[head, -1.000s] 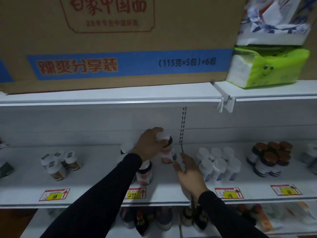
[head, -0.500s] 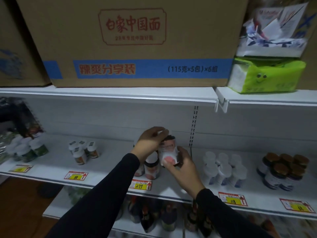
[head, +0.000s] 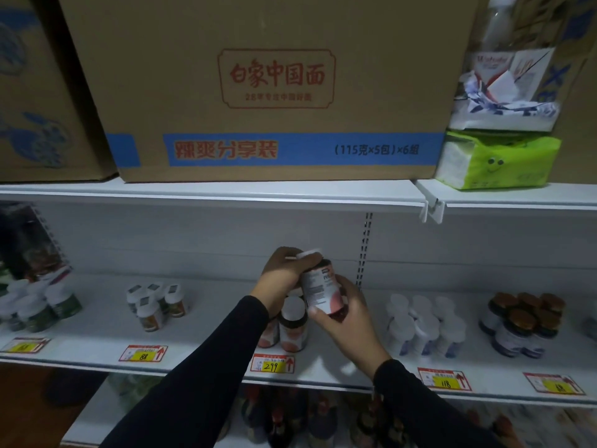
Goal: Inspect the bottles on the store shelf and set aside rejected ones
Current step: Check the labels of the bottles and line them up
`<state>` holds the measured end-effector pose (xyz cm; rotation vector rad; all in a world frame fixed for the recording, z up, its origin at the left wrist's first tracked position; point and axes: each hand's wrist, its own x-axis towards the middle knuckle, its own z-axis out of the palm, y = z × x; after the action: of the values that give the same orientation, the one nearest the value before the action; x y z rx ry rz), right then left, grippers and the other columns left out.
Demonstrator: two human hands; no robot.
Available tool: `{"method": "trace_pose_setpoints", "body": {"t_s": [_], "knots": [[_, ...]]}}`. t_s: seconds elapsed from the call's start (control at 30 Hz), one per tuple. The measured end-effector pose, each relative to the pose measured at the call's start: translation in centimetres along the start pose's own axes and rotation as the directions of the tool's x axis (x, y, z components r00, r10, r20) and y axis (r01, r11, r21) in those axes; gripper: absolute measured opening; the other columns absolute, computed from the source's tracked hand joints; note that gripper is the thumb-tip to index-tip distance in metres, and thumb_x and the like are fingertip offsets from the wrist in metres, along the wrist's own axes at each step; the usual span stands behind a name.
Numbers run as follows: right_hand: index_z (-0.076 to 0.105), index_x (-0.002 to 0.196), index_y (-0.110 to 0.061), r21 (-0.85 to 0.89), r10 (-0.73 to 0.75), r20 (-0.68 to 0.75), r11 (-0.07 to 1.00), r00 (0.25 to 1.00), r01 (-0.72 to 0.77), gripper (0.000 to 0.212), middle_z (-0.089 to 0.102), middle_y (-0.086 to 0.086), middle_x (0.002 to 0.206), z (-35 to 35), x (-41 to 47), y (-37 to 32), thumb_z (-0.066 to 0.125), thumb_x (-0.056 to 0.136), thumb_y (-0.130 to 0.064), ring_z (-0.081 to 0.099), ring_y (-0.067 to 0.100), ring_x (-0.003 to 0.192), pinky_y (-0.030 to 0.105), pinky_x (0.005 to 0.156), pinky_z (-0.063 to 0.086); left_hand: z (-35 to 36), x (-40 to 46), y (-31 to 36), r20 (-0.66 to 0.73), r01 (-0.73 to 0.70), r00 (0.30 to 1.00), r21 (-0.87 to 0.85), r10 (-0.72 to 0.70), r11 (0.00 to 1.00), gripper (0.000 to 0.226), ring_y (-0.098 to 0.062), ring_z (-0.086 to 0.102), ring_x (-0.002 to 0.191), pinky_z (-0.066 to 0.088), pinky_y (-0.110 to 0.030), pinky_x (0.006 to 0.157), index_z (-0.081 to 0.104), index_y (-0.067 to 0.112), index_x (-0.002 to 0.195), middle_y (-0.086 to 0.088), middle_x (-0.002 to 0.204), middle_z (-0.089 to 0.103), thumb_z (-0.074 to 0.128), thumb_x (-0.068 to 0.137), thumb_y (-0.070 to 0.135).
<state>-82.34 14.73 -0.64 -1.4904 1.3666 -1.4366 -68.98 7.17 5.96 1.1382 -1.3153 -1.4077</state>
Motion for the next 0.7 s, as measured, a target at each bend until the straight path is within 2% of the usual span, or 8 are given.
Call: {"method": "trace_pose_setpoints", "body": {"t_s": [0.03,0.1,0.2,0.3,0.47,0.57,0.67,0.7], "knots": [[0.053,0.112,-0.045,-0.011,0.009,-0.017,1.000,1.000,-0.009,0.051,0.064,-0.018,0.108,0.2,0.0,0.0,0.081,0.078,-0.020,0.063,-0.001,0.101,0.021,0.083,0.054,-0.1,0.1,0.0,-0.004,0.000,1.000,-0.006,0.000,1.000,0.046,-0.025,0.071,0.090,0.058,-0.038,0.076,0.060,0.011,0.105,-0.010,0.102,0.070,0.082,0.073,0.036],[0.051,0.114,-0.053,-0.007,0.041,-0.036,0.999,0.998,-0.041,0.052,0.062,-0.014,0.113,0.6,0.0,0.2,0.080,0.075,-0.033,0.063,0.004,0.104,0.031,0.087,0.056,-0.5,-0.1,0.1,0.022,-0.009,1.000,0.023,0.008,1.000,0.029,-0.020,0.070,0.085,0.057,-0.034,0.075,0.062,0.014,0.097,-0.007,0.095,0.071,0.078,0.081,0.032],[0.053,0.120,-0.047,0.030,0.062,-0.047,0.998,0.997,-0.061,0.047,0.067,-0.014,0.112,0.8,0.0,0.6,0.074,0.079,-0.039,0.065,0.008,0.105,0.040,0.091,0.055,-1.3,0.2,0.1,0.111,0.021,0.994,0.036,-0.025,0.999,0.031,-0.022,0.071,0.094,0.058,-0.033,0.078,0.064,0.015,0.110,-0.007,0.105,0.073,0.067,0.089,0.037],[0.054,0.124,-0.033,0.052,0.049,-0.041,0.998,0.998,-0.047,0.035,0.067,-0.023,0.112,1.2,0.0,0.3,0.065,0.093,-0.023,0.064,0.002,0.105,0.029,0.090,0.052,-1.8,0.2,0.2,0.152,0.042,0.988,-0.003,-0.041,0.999,0.033,-0.027,0.070,0.098,0.057,-0.035,0.079,0.063,0.011,0.116,-0.009,0.107,0.073,0.062,0.093,0.034],[0.052,0.124,-0.034,0.045,0.015,-0.034,0.999,0.999,-0.013,0.037,0.065,-0.025,0.113,1.6,0.2,-0.7,0.064,0.094,-0.018,0.062,0.000,0.108,0.018,0.088,0.050,-1.8,0.4,0.4,0.124,0.006,0.992,-0.032,-0.002,0.999,0.027,-0.021,0.071,0.090,0.055,-0.029,0.067,0.061,0.011,0.109,-0.009,0.105,0.071,0.067,0.090,0.030],[0.052,0.126,-0.032,0.026,-0.010,-0.042,1.000,0.999,0.011,0.050,0.066,-0.013,0.116,1.7,0.6,-0.5,0.076,0.084,-0.020,0.064,0.006,0.107,0.027,0.089,0.054,-1.6,0.2,0.7,0.118,-0.012,0.993,-0.068,0.020,0.998,0.012,-0.013,0.069,0.077,0.054,-0.024,0.061,0.060,0.016,0.094,-0.001,0.088,0.070,0.068,0.091,0.026],[0.051,0.121,-0.042,0.001,-0.010,-0.070,1.000,0.997,0.010,0.051,0.065,-0.011,0.114,1.6,0.6,-0.2,0.079,0.080,-0.031,0.064,0.006,0.104,0.032,0.088,0.055,-1.6,0.1,0.6,0.117,-0.013,0.993,-0.069,0.021,0.998,0.034,-0.016,0.068,0.093,0.053,-0.026,0.065,0.057,0.021,0.116,-0.004,0.110,0.068,0.070,0.088,0.034],[0.051,0.119,-0.044,0.005,-0.006,-0.077,1.000,0.997,0.006,0.048,0.065,-0.013,0.112,1.6,0.6,-0.1,0.077,0.081,-0.033,0.064,0.005,0.103,0.032,0.088,0.054,-1.6,0.2,0.7,0.122,-0.007,0.992,-0.060,0.014,0.998,0.034,-0.016,0.068,0.094,0.054,-0.026,0.067,0.058,0.023,0.118,-0.003,0.113,0.068,0.068,0.088,0.037]]}}
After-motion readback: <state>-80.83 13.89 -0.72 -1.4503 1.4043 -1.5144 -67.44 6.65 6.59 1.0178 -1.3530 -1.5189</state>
